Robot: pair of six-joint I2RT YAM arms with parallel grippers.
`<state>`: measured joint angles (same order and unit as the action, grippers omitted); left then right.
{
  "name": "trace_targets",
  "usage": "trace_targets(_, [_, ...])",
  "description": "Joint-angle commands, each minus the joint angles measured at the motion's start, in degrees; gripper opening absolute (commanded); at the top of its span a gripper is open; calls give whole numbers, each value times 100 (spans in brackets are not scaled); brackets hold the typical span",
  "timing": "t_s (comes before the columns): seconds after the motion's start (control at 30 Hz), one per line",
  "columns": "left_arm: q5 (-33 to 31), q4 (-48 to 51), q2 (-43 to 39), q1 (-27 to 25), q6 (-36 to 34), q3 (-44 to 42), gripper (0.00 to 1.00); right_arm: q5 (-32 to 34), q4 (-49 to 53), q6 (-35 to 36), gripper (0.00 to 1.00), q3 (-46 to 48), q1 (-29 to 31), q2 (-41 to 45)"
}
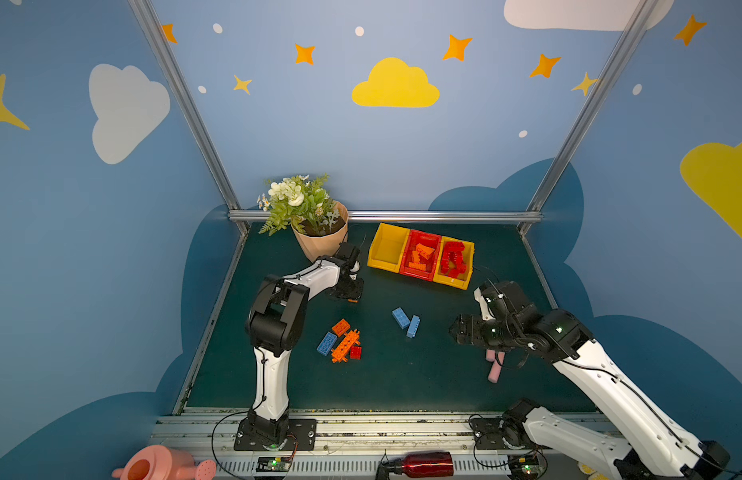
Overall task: Sort the legos into containers by color
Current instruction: 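Grasp the orange 2x2 brick with the left gripper and lift it, then carry the orange 2x2 brick into the red bin and open the left gripper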
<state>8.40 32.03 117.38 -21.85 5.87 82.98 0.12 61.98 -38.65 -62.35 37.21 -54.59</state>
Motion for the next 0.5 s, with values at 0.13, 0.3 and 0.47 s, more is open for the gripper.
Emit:
trace_targets(0.13, [656,767,-51,-451,496,1196,24,281,160,124,92,-222,-85,260])
trace_targets(0.3, [1674,530,391,-502,1300,2443,24,346,162,202,92,-211,-203,485])
trace_targets(0.47, [2078,290,1296,-566,2041,3961,27,261,244,347,92,-209,-383,610])
